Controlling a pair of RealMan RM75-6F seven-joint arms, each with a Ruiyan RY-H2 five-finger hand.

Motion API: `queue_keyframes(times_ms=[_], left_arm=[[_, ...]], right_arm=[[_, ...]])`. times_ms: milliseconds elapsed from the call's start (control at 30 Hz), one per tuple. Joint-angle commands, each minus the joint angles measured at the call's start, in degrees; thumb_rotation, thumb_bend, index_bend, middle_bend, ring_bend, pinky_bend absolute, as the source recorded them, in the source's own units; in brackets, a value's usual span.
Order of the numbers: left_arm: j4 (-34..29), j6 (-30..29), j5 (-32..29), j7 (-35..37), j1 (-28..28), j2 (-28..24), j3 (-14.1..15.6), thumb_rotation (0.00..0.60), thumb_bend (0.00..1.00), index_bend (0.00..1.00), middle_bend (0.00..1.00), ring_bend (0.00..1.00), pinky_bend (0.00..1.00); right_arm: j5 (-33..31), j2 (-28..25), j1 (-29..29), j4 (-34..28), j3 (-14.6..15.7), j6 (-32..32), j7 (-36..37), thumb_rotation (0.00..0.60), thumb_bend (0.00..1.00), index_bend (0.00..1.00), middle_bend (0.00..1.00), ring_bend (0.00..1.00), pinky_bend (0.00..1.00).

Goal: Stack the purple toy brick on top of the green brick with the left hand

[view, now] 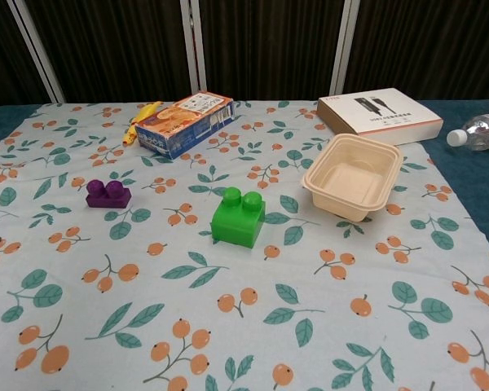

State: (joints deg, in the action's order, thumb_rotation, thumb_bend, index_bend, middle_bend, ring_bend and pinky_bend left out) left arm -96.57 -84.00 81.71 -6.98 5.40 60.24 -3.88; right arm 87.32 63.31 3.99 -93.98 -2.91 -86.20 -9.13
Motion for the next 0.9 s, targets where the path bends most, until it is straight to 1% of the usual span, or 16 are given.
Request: queue_keyframes(times_ms=[33,167,233,300,367,467,533,667,900], left_arm=[[0.01,0.2,-0.12,-0.15,0.14,0.02,-0.05,0.6,0.13,0.05,0.05,0.0,0.05],[0.59,0.7,-0.55,-0.31,0.35,0.56,-0.08,0.6,0.13,0.05,0.06,0.0,0.05],[1.0,0.81,-0.85,-0.19,0.39,0.84,-0.18,0.6,0.14,0.08,0.08,0.0,0.05],[1.44,0.83,-1.3,0.27,0.46,1.18,-0.48,0.6,0.16,0.14,0.13,0.0,0.05],[1.95,0.57,-1.47,0.55,0.69,1.52,-1.01,0.6,0.18,0.21,0.21,0.0,0.05],[2.44,0.58,-2.18,-0.61,1.57,2.17,-2.21,0.6,0.2,0.25,0.26,0.0,0.05],[1.85,1.62,-3.6,-2.15,2.65,2.54,-3.26,0.6,0.21,0.27,0.28,0.01,0.05],[-0.31,3.78,-6.78,-6.28,4.98,3.09,-5.25,0.6,0.23,0.26,0.27,0.01,0.05],[-4.0,6.56,-12.69,-13.43,9.34,4.98,-8.67,0.6,0.23,0.28,0.27,0.01,0.05]], right_arm=[[-0.06,0.02,0.07,-0.03,-0.06,0.11,-0.22,0.6,0.15,0.0,0.02,0.02,0.0],[0.05,0.24,0.05,-0.01,0.0,0.12,-0.25,0.6,0.15,0.0,0.02,0.02,0.0],[-0.04,0.23,0.02,0.1,0.06,0.22,-0.47,0.6,0.15,0.0,0.02,0.02,0.0],[-0.19,0.17,-0.07,0.13,0.09,0.24,-0.64,0.6,0.15,0.0,0.02,0.02,0.0],[-0.26,0.02,-0.15,0.04,0.07,0.21,-0.45,0.6,0.15,0.0,0.02,0.02,0.0],[-0.12,-0.08,-0.27,0.05,0.12,0.05,-0.23,0.6,0.15,0.0,0.02,0.02,0.0],[-0.01,-0.15,-0.38,0.05,0.25,0.0,-0.44,0.6,0.15,0.0,0.02,0.02,0.0],[0.14,-0.34,-0.72,0.23,0.5,-0.26,-0.14,0.6,0.15,0.0,0.02,0.02,0.0],[-0.35,-0.44,-0.99,0.99,0.55,-0.01,0.79,0.6,0.15,0.0,0.02,0.02,0.0]])
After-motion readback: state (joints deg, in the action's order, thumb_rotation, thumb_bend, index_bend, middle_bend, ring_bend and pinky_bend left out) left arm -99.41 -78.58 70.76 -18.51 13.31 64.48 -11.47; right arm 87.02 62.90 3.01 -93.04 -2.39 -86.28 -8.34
